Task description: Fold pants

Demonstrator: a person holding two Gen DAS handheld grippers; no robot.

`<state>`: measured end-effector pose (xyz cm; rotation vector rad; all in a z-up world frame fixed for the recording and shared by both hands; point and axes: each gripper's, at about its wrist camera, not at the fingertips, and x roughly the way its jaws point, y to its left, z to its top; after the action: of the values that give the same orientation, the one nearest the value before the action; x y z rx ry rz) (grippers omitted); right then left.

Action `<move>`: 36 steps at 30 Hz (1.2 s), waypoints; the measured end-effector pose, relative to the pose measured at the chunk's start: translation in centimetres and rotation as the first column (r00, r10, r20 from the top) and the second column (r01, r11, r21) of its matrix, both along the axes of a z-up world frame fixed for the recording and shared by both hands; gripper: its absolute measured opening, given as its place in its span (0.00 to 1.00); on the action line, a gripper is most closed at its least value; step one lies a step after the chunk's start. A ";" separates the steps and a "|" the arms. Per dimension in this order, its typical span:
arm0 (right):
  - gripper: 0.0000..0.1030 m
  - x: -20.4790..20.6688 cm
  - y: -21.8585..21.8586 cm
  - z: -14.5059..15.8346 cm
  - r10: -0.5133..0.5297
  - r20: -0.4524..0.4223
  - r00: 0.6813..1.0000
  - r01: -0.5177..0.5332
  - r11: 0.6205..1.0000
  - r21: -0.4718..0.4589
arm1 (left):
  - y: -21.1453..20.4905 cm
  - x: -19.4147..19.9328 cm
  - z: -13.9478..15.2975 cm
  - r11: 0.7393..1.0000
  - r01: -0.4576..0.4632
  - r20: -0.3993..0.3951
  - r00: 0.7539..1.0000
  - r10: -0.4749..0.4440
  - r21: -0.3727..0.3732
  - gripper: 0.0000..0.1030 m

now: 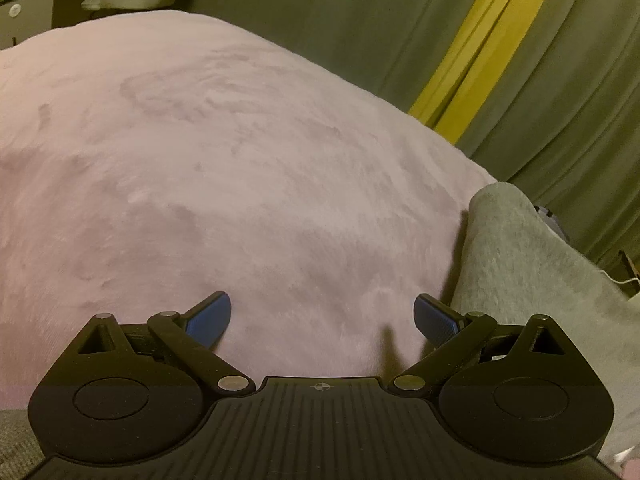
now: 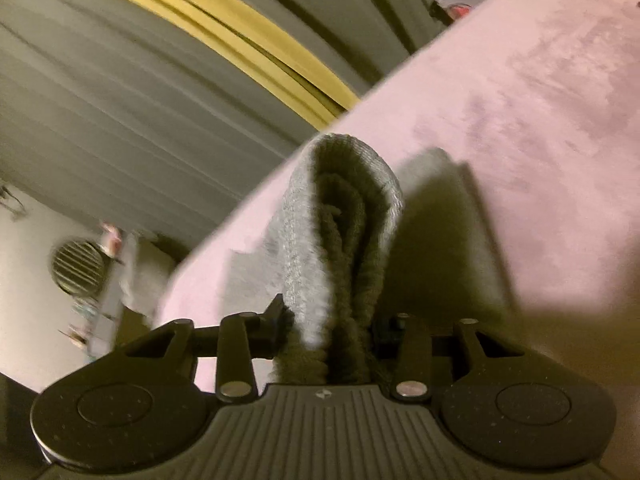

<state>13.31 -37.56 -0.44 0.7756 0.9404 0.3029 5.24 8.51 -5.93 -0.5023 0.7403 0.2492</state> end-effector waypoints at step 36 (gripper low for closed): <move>0.96 0.6 -1.1 -7.9 0.050 0.067 0.997 -0.055 0.996 0.072 | -11.5 12.2 -2.2 0.775 0.625 -0.185 0.754 -0.630 -0.095 1.00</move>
<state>13.95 -38.69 -8.31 0.8046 0.8935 0.4083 17.44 -3.04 -8.15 -0.2262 1.0782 -0.3530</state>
